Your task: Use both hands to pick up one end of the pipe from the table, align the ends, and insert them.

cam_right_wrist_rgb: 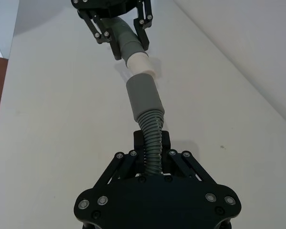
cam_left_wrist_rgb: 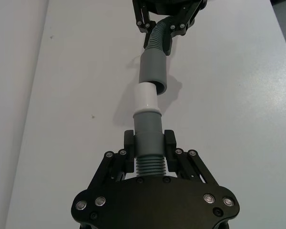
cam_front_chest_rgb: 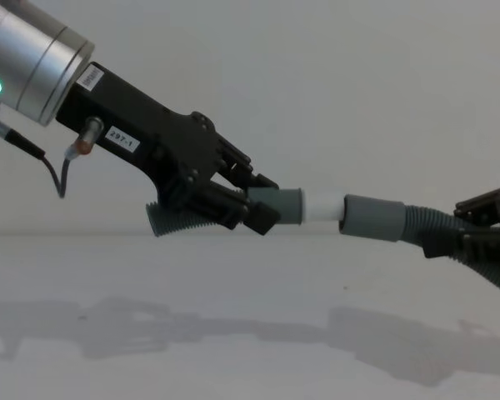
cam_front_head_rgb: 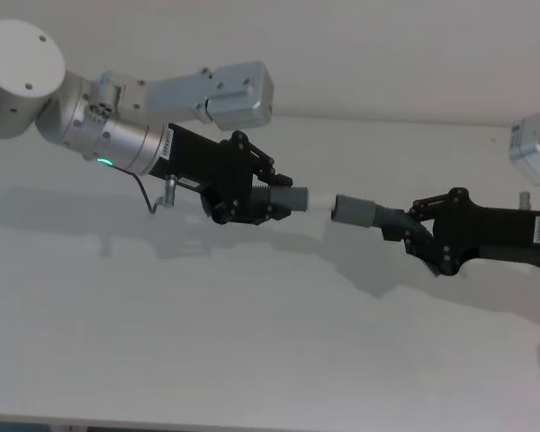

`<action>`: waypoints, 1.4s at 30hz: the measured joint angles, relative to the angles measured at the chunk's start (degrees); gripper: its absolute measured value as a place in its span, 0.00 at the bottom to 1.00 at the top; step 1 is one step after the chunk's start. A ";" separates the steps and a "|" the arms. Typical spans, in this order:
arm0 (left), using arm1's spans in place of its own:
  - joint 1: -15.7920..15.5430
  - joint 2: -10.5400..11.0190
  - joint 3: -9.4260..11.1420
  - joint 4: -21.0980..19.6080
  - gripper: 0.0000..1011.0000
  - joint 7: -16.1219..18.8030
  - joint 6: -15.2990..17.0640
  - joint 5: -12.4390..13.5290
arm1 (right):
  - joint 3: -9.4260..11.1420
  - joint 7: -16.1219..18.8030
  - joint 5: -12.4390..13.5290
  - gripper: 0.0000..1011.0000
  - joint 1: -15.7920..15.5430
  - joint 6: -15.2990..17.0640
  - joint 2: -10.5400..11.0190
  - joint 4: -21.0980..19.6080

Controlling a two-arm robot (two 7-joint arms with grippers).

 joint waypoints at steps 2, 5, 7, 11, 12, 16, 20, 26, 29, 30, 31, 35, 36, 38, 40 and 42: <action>-0.10 -0.06 0.15 0.18 0.35 0.04 -0.07 -0.03 | -0.07 -0.05 0.15 0.18 0.09 0.05 -0.05 0.13; -0.22 -0.14 0.33 0.42 0.35 0.07 -0.15 -0.07 | -0.14 -0.10 0.35 0.18 0.25 0.14 -0.13 0.28; -0.32 -0.21 0.41 0.57 0.35 0.08 -0.23 -0.10 | -0.21 -0.12 0.57 0.18 0.37 0.19 -0.19 0.41; -0.54 -0.32 0.67 0.96 0.35 0.04 -0.45 -0.22 | -0.36 -0.14 0.81 0.18 0.56 0.27 -0.25 0.61; -0.58 -0.35 0.74 1.03 0.35 0.03 -0.48 -0.23 | -0.39 -0.14 0.87 0.18 0.61 0.28 -0.26 0.64; -0.89 -0.60 1.08 1.54 0.35 -0.22 -0.72 -0.33 | -0.55 -0.14 1.17 0.18 0.79 0.38 -0.31 0.82; -1.15 -0.83 1.41 1.97 0.35 -0.53 -0.91 -0.46 | -0.68 -0.11 1.50 0.18 0.96 0.51 -0.32 0.97; -1.45 -1.11 1.89 2.46 0.35 -0.98 -1.19 -0.73 | -0.99 -0.07 2.09 0.18 1.29 0.70 -0.51 1.30; -1.57 -1.21 2.12 2.60 0.35 -1.10 -1.28 -0.92 | -1.05 -0.07 2.31 0.18 1.41 0.77 -0.57 1.38; -1.60 -1.22 2.16 2.61 0.35 -1.12 -1.31 -0.96 | -1.09 -0.07 2.38 0.18 1.43 0.79 -0.60 1.40; -1.62 -1.23 2.21 2.63 0.35 -1.14 -1.32 -1.00 | -1.16 -0.06 2.52 0.18 1.49 0.85 -0.64 1.46; -1.70 -1.25 2.45 2.64 0.35 -1.20 -1.43 -1.24 | -1.34 -0.07 2.89 0.18 1.66 1.00 -0.71 1.60; -1.70 -1.25 2.45 2.64 0.35 -1.20 -1.43 -1.24 | -1.34 -0.07 2.89 0.18 1.66 1.00 -0.71 1.60; -1.72 -1.23 2.56 2.64 0.35 -1.20 -1.45 -1.36 | -1.47 -0.06 3.01 0.18 1.77 1.01 -0.75 1.65; -1.72 -1.20 2.70 2.55 0.35 -1.22 -1.47 -1.51 | -1.58 -0.07 3.09 0.18 1.83 1.01 -0.81 1.66; -1.73 -1.16 2.79 2.38 0.35 -1.21 -1.48 -1.65 | -1.78 -0.06 3.24 0.18 1.96 0.98 -0.82 1.67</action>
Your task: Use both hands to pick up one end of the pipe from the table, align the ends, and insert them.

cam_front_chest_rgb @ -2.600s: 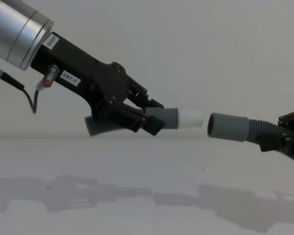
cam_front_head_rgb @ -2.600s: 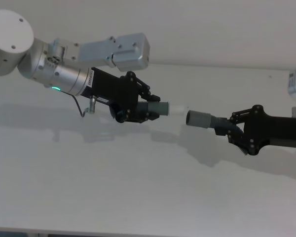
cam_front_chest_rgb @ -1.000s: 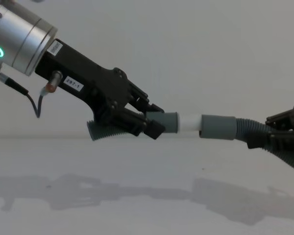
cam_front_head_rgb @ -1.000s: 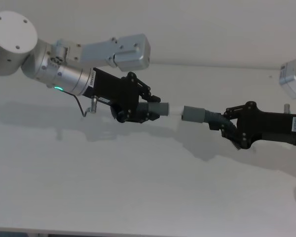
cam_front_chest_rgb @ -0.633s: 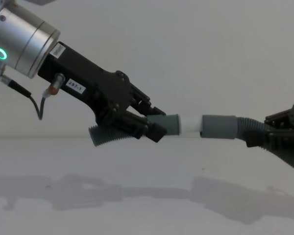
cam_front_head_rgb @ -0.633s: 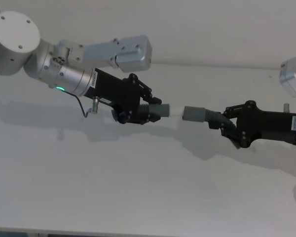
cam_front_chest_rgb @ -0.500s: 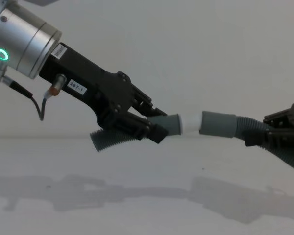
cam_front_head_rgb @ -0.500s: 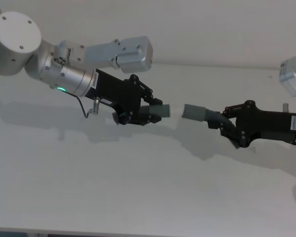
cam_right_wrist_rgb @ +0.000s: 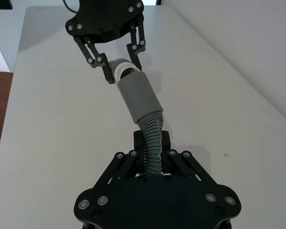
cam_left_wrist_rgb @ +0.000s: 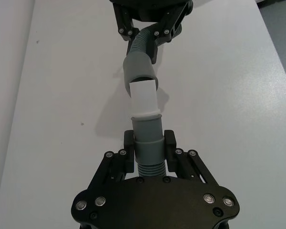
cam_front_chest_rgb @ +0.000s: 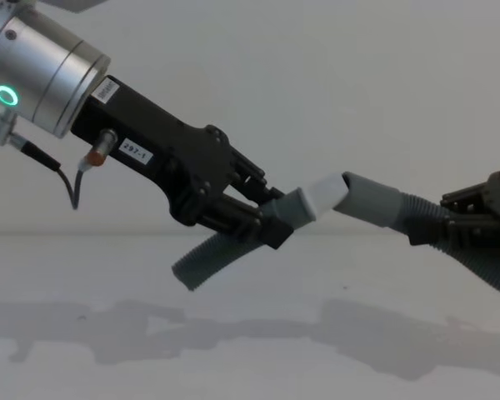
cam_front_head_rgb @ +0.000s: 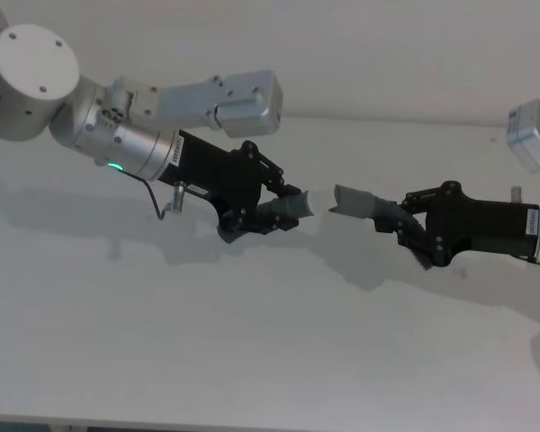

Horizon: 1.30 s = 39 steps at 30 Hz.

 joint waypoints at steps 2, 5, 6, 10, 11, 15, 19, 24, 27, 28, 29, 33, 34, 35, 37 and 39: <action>-0.03 0.11 0.10 -0.16 0.35 0.07 0.00 -0.03 | -0.12 0.00 0.01 0.18 0.06 -0.03 0.04 0.00; -0.06 0.22 0.20 -0.29 0.35 0.18 0.06 -0.05 | -0.32 0.00 0.01 0.18 0.14 -0.16 0.14 -0.01; -0.08 0.29 0.26 -0.40 0.35 0.26 0.14 -0.05 | -0.38 0.00 0.01 0.18 0.16 -0.22 0.18 -0.03; -0.17 0.48 0.42 -0.68 0.35 0.52 0.46 -0.06 | -0.62 0.00 -0.11 0.18 0.21 -0.49 0.43 -0.21; -0.21 0.56 0.47 -0.76 0.35 0.61 0.58 -0.06 | -0.71 0.00 -0.23 0.18 0.22 -0.67 0.53 -0.32; -0.30 0.72 0.65 -0.95 0.35 0.75 0.91 0.00 | -0.94 -0.04 -0.36 0.18 0.23 -1.02 0.84 -0.60; -0.52 0.92 0.94 -1.22 0.35 0.88 1.44 0.24 | -1.11 -0.09 -0.55 0.18 0.23 -1.36 1.14 -0.84; -0.89 1.10 1.42 -1.49 0.35 0.89 2.34 0.79 | -1.30 -0.20 -0.72 0.18 0.23 -1.80 1.47 -1.11; -1.25 1.20 1.86 -1.63 0.35 0.83 3.13 1.40 | -1.43 -0.28 -0.84 0.18 0.23 -2.11 1.70 -1.28; -1.50 1.23 2.14 -1.73 0.35 0.72 3.50 1.75 | -1.48 -0.36 -0.91 0.18 0.23 -2.29 1.79 -1.33; -1.61 1.24 2.27 -1.76 0.35 0.64 3.74 1.99 | -1.51 -0.40 -0.96 0.18 0.23 -2.38 1.86 -1.36; -2.27 1.25 3.06 -1.86 0.35 0.22 4.53 2.98 | -1.71 -0.50 -1.21 0.18 0.33 -2.99 2.12 -1.51; -2.52 1.23 3.37 -1.90 0.35 0.00 4.89 3.45 | -1.74 -0.51 -1.24 0.18 0.35 -3.08 2.16 -1.53; -2.69 1.21 3.59 -1.92 0.35 -0.09 5.03 3.65 | -1.78 -0.52 -1.28 0.18 0.36 -3.18 2.19 -1.55; -2.94 1.18 3.89 -1.93 0.35 -0.27 5.28 4.05 | -1.87 -0.55 -1.37 0.18 0.41 -3.35 2.28 -1.57; -3.17 1.12 4.17 -1.93 0.35 -0.46 5.56 4.53 | -1.98 -0.61 -1.52 0.18 0.50 -3.63 2.39 -1.64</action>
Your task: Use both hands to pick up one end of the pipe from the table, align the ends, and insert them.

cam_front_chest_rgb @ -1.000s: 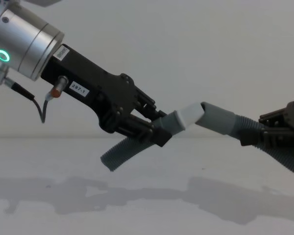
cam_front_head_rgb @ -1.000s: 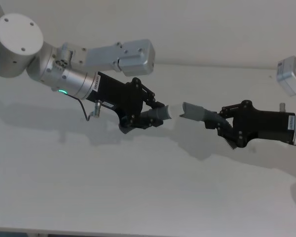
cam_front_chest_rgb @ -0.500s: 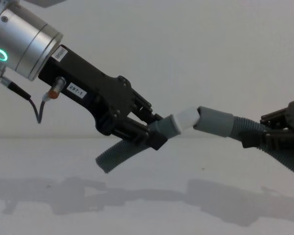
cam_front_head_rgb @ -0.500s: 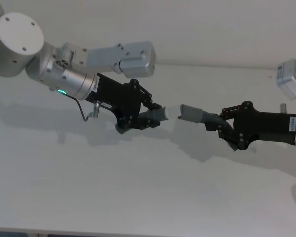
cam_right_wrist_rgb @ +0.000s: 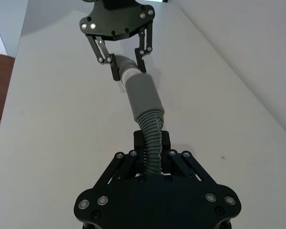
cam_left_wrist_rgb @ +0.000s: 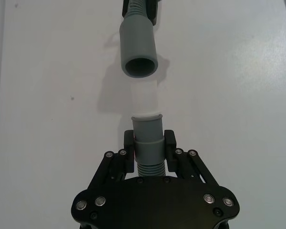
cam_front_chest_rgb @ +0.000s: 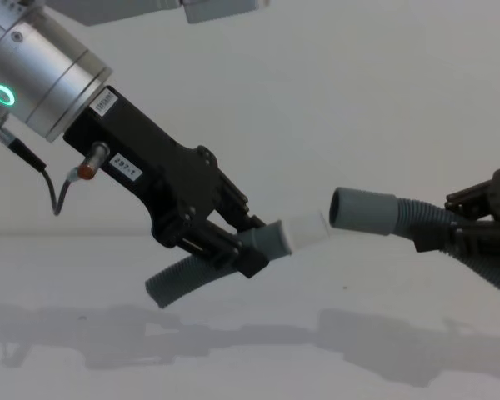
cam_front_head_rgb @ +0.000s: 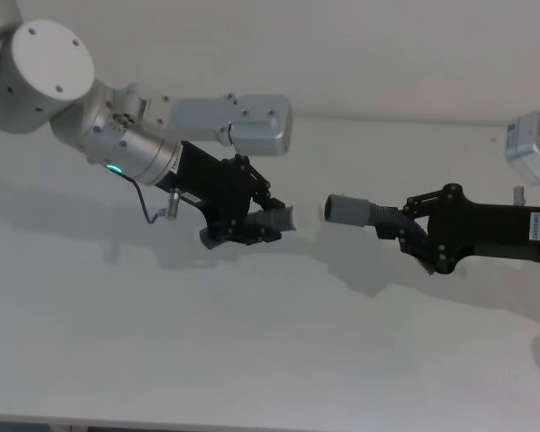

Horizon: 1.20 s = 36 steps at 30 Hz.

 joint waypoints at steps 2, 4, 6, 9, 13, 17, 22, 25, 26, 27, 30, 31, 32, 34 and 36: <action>-0.59 -0.21 0.62 0.01 0.35 -0.42 0.52 0.98 | -0.26 -0.12 -0.37 0.18 0.17 -0.48 0.19 -0.13; -0.94 -0.33 0.96 0.09 0.35 -0.65 0.78 1.51 | -0.43 -0.27 -0.68 0.18 0.24 -0.72 0.31 -0.21; -1.13 -0.42 1.17 0.14 0.35 -0.78 0.92 1.79 | -0.68 -0.45 -1.25 0.18 0.35 -1.07 0.47 -0.35; -1.54 -0.62 1.58 0.29 0.35 -1.05 1.17 2.36 | -1.10 -0.85 -2.40 0.18 0.58 -1.72 0.76 -0.68; -2.00 -0.84 2.00 0.49 0.35 -1.40 1.36 2.96 | -1.74 -1.48 -4.25 0.18 0.92 -2.52 1.18 -1.20; -2.50 -1.07 2.43 0.75 0.35 -1.78 1.51 3.53 | -2.52 -2.27 -6.48 0.18 1.32 -3.17 1.63 -1.80; -2.99 -1.26 2.81 1.01 0.35 -2.21 1.60 4.05 | -3.69 -3.38 -9.89 0.18 1.92 -3.90 2.19 -2.58; -3.36 -1.37 3.06 1.22 0.35 -2.54 1.61 4.34 | -4.21 -4.07 -11.84 0.18 2.23 -4.15 2.38 -2.92; -3.36 -1.37 3.06 1.22 0.35 -2.54 1.61 4.34 | -4.32 -4.16 -12.24 0.18 2.29 -4.20 2.41 -2.99; -3.42 -1.39 3.10 1.26 0.35 -2.58 1.61 4.38 | -4.44 -4.35 -12.74 0.18 2.36 -4.26 2.43 -3.06; -3.66 -1.47 3.31 1.45 0.35 -2.87 1.61 4.54 | -4.82 -4.77 -13.94 0.18 2.57 -4.33 2.48 -3.28; -3.78 -1.53 3.40 1.57 0.35 -2.97 1.60 4.58 | -4.89 -4.88 -14.26 0.18 2.62 -4.33 2.48 -3.32; -3.81 -1.54 3.43 1.61 0.35 -3.03 1.58 4.60 | -5.03 -5.00 -14.72 0.18 2.71 -4.34 2.48 -3.42; -3.97 -1.63 3.57 1.81 0.35 -3.19 1.52 4.64 | -5.12 -5.13 -15.08 0.18 2.76 -4.34 2.47 -3.50; -4.06 -1.67 3.65 1.92 0.35 -3.30 1.44 4.65 | -5.20 -5.34 -15.62 0.18 2.87 -4.33 2.42 -3.64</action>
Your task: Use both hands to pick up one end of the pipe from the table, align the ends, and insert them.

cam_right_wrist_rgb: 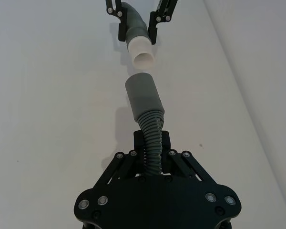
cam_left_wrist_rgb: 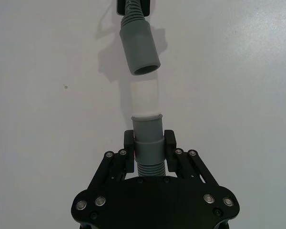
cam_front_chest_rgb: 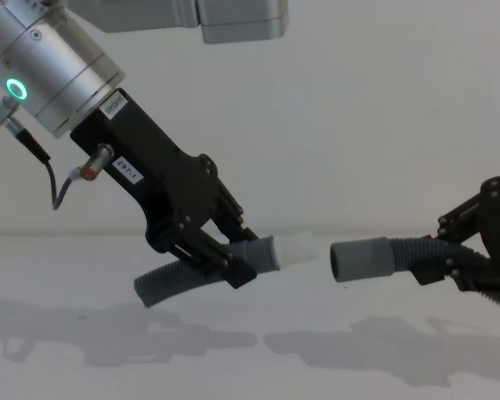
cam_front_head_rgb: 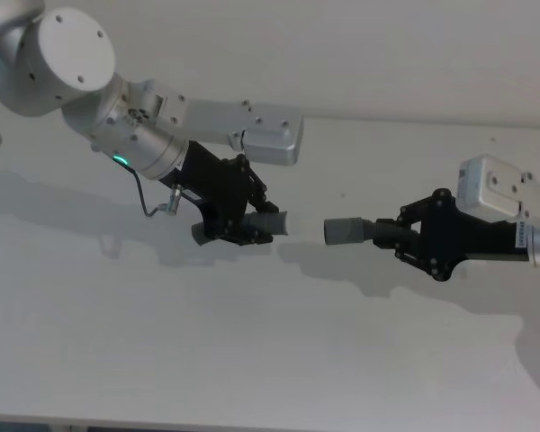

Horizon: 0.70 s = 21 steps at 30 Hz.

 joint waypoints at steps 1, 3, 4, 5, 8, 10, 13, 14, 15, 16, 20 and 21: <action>-0.03 -0.03 0.04 0.05 0.35 -0.03 -0.02 0.00 | 0.00 0.00 0.00 0.18 0.00 0.00 0.00 0.00; -0.14 -0.13 0.18 0.26 0.35 -0.18 -0.12 0.00 | -0.05 -0.08 -0.23 0.18 0.05 0.04 -0.04 -0.08; -0.17 -0.16 0.23 0.31 0.35 -0.21 -0.15 0.00 | -0.06 -0.11 -0.30 0.18 0.09 0.07 -0.06 -0.13; -0.19 -0.18 0.26 0.36 0.35 -0.23 -0.17 0.00 | -0.06 -0.14 -0.32 0.18 0.10 0.09 -0.06 -0.18; -0.24 -0.27 0.36 0.52 0.35 -0.27 -0.23 0.00 | -0.07 -0.23 -0.33 0.18 0.14 0.26 -0.07 -0.28; -0.27 -0.31 0.41 0.61 0.35 -0.27 -0.24 0.00 | -0.07 -0.25 -0.32 0.18 0.15 0.32 -0.07 -0.32; -0.30 -0.35 0.45 0.67 0.35 -0.27 -0.24 0.00 | -0.06 -0.27 -0.17 0.18 0.15 0.48 -0.05 -0.45; -0.33 -0.39 0.47 0.69 0.35 -0.25 -0.22 0.00 | -0.05 -0.28 -0.08 0.18 0.15 0.58 -0.02 -0.51; -0.34 -0.40 0.49 0.70 0.35 -0.24 -0.21 0.01 | -0.05 -0.29 0.01 0.18 0.13 0.66 0.00 -0.54; -0.36 -0.45 0.51 0.71 0.35 -0.19 -0.11 0.07 | -0.03 -0.30 0.08 0.18 0.11 0.72 0.03 -0.56; -0.43 -0.56 0.59 0.72 0.35 -0.03 0.41 0.36 | 0.02 -0.35 0.32 0.18 0.00 0.85 0.17 -0.77; -0.45 -0.59 0.61 0.73 0.35 0.01 0.55 0.42 | 0.03 -0.37 0.37 0.18 -0.03 0.87 0.21 -0.83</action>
